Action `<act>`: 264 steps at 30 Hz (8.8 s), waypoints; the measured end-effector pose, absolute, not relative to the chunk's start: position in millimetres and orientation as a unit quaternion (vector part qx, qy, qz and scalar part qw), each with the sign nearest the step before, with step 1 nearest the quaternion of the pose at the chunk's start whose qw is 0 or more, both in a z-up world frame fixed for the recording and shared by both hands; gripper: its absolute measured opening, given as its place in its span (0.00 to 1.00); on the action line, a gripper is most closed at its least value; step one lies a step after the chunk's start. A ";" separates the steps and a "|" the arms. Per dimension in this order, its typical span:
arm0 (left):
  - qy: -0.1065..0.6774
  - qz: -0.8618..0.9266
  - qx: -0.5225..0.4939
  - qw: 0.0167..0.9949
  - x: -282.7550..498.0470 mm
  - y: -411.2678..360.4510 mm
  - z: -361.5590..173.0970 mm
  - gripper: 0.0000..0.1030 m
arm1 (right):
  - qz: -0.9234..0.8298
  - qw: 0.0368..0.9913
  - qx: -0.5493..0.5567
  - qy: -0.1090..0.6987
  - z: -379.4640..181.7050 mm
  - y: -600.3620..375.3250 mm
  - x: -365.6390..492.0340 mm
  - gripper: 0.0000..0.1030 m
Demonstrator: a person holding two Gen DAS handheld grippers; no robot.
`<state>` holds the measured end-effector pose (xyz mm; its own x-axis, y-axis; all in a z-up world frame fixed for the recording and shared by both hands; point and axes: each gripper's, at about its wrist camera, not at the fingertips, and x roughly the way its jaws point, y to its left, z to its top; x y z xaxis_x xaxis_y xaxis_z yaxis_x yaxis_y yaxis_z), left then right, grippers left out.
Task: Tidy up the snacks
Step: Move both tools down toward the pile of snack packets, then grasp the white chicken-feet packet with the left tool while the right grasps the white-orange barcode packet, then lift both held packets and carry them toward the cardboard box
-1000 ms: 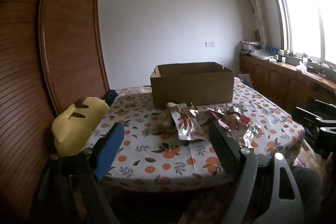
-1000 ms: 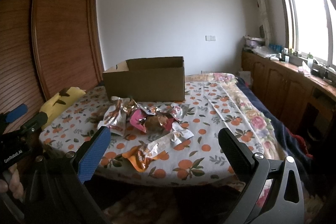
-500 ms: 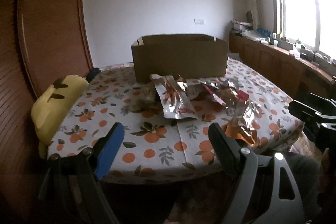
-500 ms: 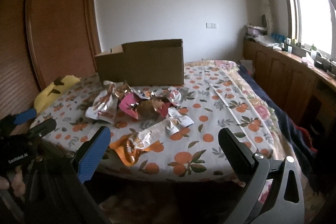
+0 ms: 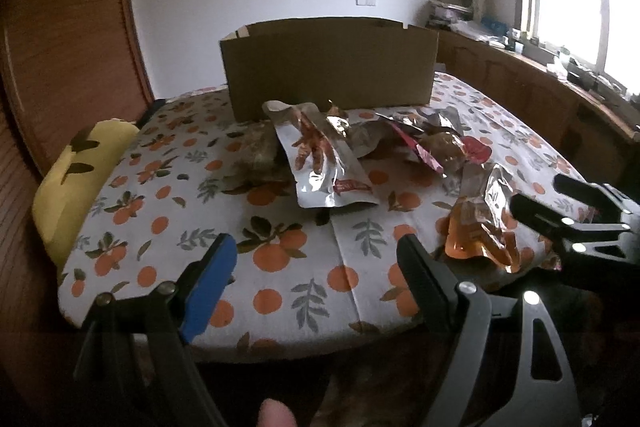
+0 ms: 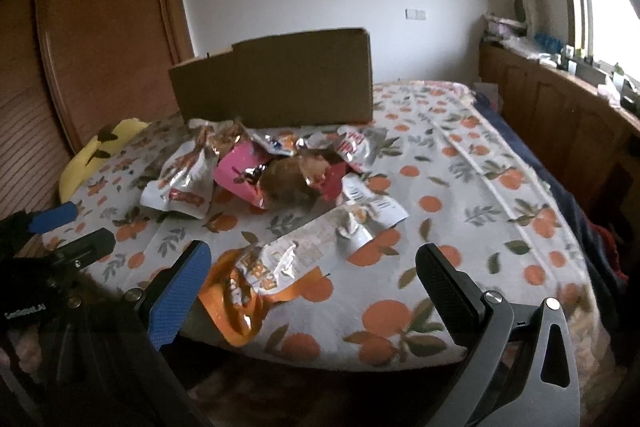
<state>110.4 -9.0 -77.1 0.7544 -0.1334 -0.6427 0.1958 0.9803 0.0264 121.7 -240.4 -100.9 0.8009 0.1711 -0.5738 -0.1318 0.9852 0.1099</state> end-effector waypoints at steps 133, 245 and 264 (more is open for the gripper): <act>0.463 -0.216 0.037 0.859 279.9 -54.2 -74.7 0.00 | 0.146 0.895 -0.026 0.421 -113.6 -275.0 217.5 0.36; 0.405 -0.087 0.239 0.878 309.0 -51.9 -12.3 0.58 | 0.166 0.880 -0.040 0.442 -110.0 -280.2 232.8 0.46; 0.403 -0.127 0.156 0.893 308.4 -33.1 6.9 0.58 | 0.175 0.879 -0.057 0.440 -105.6 -271.9 234.6 0.36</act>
